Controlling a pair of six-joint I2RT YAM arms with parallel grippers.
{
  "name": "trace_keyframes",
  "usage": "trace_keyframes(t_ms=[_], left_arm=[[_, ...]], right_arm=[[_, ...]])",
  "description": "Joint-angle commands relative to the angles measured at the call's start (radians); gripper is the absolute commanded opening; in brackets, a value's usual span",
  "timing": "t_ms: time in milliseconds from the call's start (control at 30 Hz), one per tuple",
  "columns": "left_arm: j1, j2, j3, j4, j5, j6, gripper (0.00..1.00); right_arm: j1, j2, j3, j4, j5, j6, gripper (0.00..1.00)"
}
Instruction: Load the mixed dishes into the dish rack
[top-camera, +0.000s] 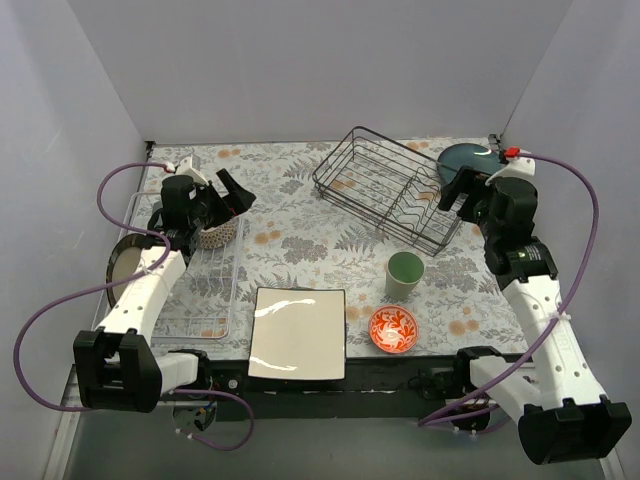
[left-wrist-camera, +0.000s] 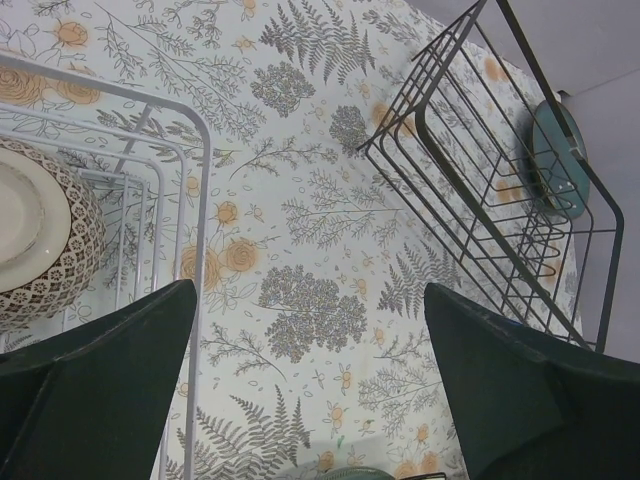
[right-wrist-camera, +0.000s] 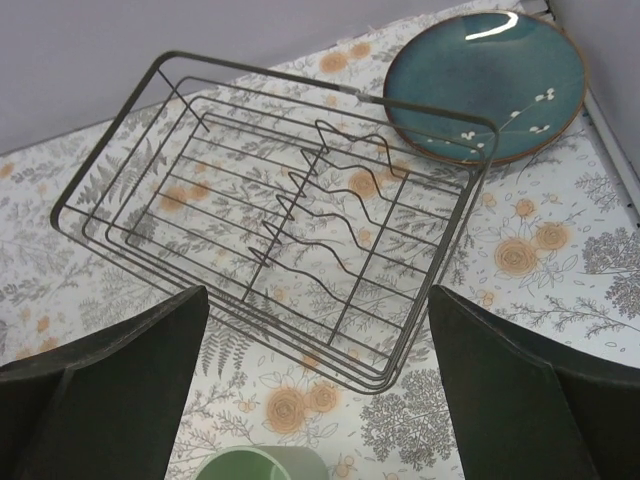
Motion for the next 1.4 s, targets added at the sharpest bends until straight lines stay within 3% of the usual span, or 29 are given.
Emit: trace_keyframes(t_ms=[0, 233, 567, 767, 900, 1100, 1367], left_arm=[[-0.001, -0.014, 0.033, 0.018, 0.030, 0.029, 0.98], [-0.001, -0.012, 0.117, -0.054, -0.079, 0.045, 0.98], [-0.001, 0.081, 0.268, -0.064, 0.087, 0.045, 0.98], [-0.001, 0.098, 0.285, -0.064, 0.057, 0.023, 0.98], [-0.001, 0.091, 0.268, -0.075, 0.131, 0.046, 0.98], [-0.002, 0.077, 0.216, -0.019, 0.200, -0.004, 0.98], [-0.011, 0.130, 0.189, 0.084, 0.356, -0.076, 0.98]], right_arm=[[-0.001, 0.058, 0.088, -0.077, -0.071, -0.034, 0.99], [-0.001, 0.081, 0.123, -0.120, -0.146, -0.036, 0.98], [-0.002, 0.142, 0.191, -0.184, -0.227, -0.053, 0.97], [-0.001, 0.155, 0.163, -0.250, -0.283, -0.053, 0.95], [-0.001, 0.145, 0.206, -0.333, -0.310, -0.042, 0.94], [0.022, 0.142, 0.116, -0.410, -0.410, -0.058, 0.78], [0.061, 0.033, -0.070, -0.344, -0.465, -0.004, 0.77]])
